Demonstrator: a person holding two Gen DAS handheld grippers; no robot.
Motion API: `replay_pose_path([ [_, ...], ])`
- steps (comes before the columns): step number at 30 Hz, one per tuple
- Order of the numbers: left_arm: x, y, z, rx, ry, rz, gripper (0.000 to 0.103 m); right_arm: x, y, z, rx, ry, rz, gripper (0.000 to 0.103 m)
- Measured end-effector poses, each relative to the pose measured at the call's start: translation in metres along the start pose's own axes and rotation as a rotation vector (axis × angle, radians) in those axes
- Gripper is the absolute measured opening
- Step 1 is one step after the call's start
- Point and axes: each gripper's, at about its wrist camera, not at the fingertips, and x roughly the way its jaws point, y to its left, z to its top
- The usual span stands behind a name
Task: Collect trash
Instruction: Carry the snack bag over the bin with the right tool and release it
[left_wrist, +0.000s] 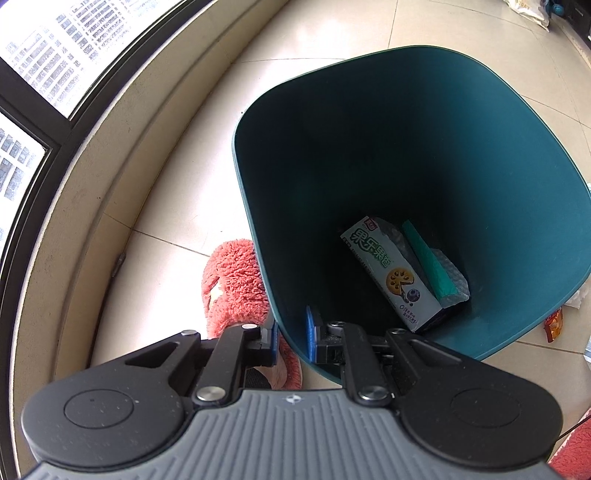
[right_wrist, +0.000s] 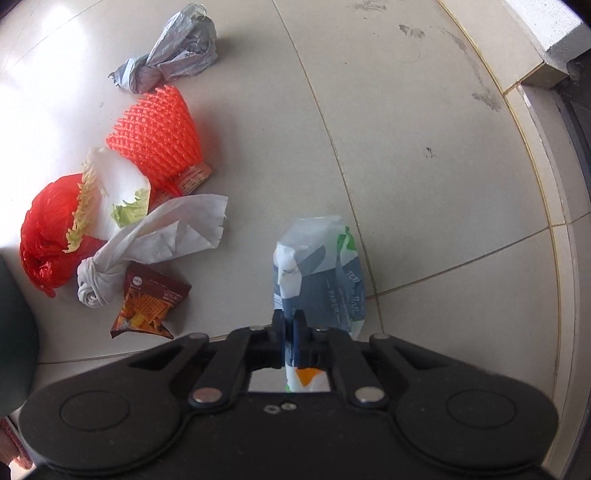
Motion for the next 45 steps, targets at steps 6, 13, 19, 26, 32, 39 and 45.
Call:
replay_pose_path([
  [6,-0.001,0.003,0.001,-0.009,0.0,-0.011,0.013,-0.066,0.019,0.011,-0.083,-0.121,0.098,0.002],
  [13,-0.003,0.007,0.001,-0.014,-0.001,-0.021,0.013,-0.139,0.052,0.015,-0.213,-0.23,0.198,0.002],
  [19,-0.004,0.011,0.002,-0.02,-0.001,-0.039,0.013,-0.191,0.081,0.016,-0.332,-0.297,0.244,0.002],
  [26,-0.006,0.014,0.003,-0.025,0.002,-0.054,0.013,-0.257,0.138,0.001,-0.528,-0.385,0.371,0.002],
  [32,-0.007,0.017,0.003,-0.022,-0.006,-0.053,0.013,-0.287,0.201,-0.02,-0.705,-0.407,0.488,0.002],
  [39,-0.006,0.026,0.008,-0.059,0.0,-0.051,0.013,-0.269,0.275,-0.041,-0.88,-0.364,0.485,0.002],
  [45,-0.006,0.029,0.01,-0.077,-0.002,-0.047,0.013,-0.235,0.321,-0.053,-0.951,-0.294,0.402,0.002],
])
